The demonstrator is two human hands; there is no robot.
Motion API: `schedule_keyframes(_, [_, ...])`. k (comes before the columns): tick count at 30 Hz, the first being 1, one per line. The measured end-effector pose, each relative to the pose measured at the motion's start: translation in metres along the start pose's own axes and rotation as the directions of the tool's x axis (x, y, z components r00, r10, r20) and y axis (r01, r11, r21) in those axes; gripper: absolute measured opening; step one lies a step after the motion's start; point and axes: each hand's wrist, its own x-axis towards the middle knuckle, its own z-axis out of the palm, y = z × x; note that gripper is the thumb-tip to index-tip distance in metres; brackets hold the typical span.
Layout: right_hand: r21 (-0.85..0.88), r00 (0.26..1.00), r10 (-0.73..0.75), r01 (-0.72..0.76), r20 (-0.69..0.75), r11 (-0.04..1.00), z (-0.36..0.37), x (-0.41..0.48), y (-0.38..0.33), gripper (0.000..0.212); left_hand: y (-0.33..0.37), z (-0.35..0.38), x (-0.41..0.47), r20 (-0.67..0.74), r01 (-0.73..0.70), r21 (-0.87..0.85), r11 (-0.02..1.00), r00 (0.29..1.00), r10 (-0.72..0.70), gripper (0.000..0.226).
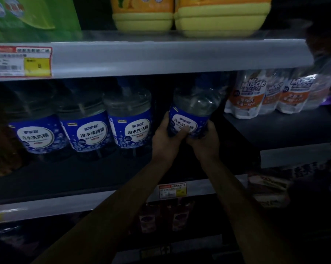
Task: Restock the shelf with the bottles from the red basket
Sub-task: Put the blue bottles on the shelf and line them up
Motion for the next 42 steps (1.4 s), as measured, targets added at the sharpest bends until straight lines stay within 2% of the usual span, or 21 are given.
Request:
schedule_keyframes(5, [-0.093, 0.998, -0.06, 0.06, -0.001, 0.994, 0.011, 0.015, 0.005, 0.07, -0.013, 0.008, 0.015, -0.077, 0.055, -0.045, 0.997, 0.995, -0.058, 0.062])
schedule_keyframes(9, [-0.146, 0.997, -0.082, 0.079, -0.011, 0.986, 0.02, 0.027, 0.006, 0.063, -0.021, 0.014, 0.027, -0.13, 0.087, -0.066, 0.994, 0.987, -0.095, 0.047])
schedule_keyframes(18, [-0.248, 0.995, -0.101, 0.099, 0.001, 0.964, 0.029, 0.047, 0.012, 0.058, -0.032, 0.016, 0.038, -0.197, 0.116, -0.022, 0.993, 0.973, -0.118, 0.04])
schedule_keyframes(21, [-0.256, 0.995, -0.096, 0.097, 0.018, 0.962, 0.029, 0.05, 0.015, 0.054, -0.032, 0.016, 0.034, -0.184, 0.114, 0.01, 0.993, 0.977, -0.11, 0.048])
schedule_keyframes(28, [-0.263, 0.997, -0.068, 0.06, -0.022, 0.963, 0.032, 0.047, 0.016, 0.066, -0.025, 0.012, 0.025, -0.155, 0.18, 0.079, 0.98, 0.974, -0.166, 0.064])
schedule_keyframes(31, [-0.283, 0.998, -0.054, 0.047, -0.019, 0.958, 0.028, 0.038, 0.011, 0.061, -0.017, 0.013, 0.019, -0.145, 0.222, 0.106, 0.969, 0.968, -0.206, 0.071])
schedule_keyframes(37, [-0.376, 0.998, -0.032, 0.047, 0.045, 0.926, 0.01, 0.008, -0.005, 0.048, 0.005, 0.006, -0.006, -0.095, 0.215, 0.21, 0.954, 0.975, -0.199, 0.063])
schedule_keyframes(42, [-0.469, 0.994, 0.011, 0.043, 0.113, 0.882, -0.01, -0.031, -0.022, 0.045, 0.022, -0.014, -0.032, 0.005, 0.214, 0.353, 0.911, 0.973, -0.23, 0.065])
